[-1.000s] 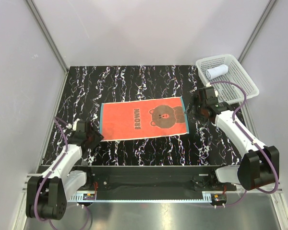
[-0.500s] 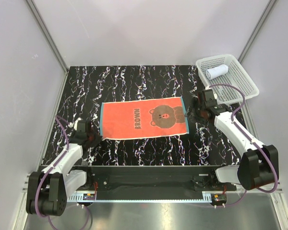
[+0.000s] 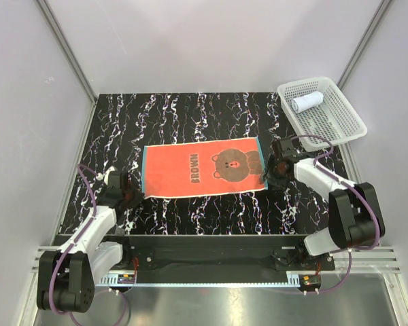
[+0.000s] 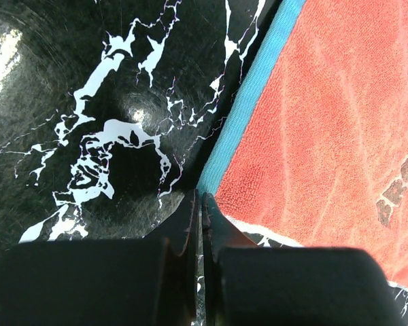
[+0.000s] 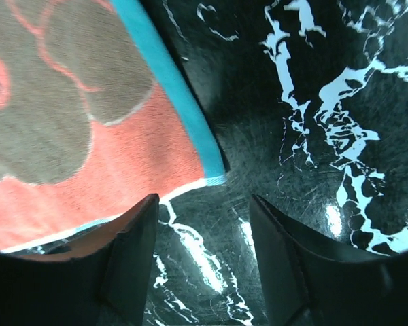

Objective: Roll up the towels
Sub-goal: Fold the towel

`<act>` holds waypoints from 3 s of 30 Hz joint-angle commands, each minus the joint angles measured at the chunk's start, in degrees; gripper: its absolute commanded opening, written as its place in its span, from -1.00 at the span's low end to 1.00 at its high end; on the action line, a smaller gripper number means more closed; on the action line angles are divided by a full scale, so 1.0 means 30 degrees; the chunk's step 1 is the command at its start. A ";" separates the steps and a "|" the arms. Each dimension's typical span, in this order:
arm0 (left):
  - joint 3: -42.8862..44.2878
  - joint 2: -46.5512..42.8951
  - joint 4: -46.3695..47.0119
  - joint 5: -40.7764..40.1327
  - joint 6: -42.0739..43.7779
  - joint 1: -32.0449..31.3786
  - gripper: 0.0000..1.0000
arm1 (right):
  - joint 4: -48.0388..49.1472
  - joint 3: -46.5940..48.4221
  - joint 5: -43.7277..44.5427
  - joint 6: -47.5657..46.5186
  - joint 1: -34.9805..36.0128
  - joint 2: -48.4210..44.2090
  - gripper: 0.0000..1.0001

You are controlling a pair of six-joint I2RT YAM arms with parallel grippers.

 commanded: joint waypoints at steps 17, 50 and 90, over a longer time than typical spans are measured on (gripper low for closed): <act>0.0998 0.0143 0.0448 0.0329 0.0900 0.0033 -1.00 | 0.1888 -0.0474 0.0629 0.0523 -0.0086 0.2369 -0.44; 0.4156 -0.3790 -0.4944 0.1998 0.1102 0.0033 -1.00 | -0.4352 0.0196 0.0746 0.1610 -0.0087 -0.6160 -1.00; 1.3626 0.9139 -0.3155 0.2409 0.3859 0.0356 -1.00 | -0.6520 1.7454 0.0951 -0.3051 -0.2108 0.8668 -1.00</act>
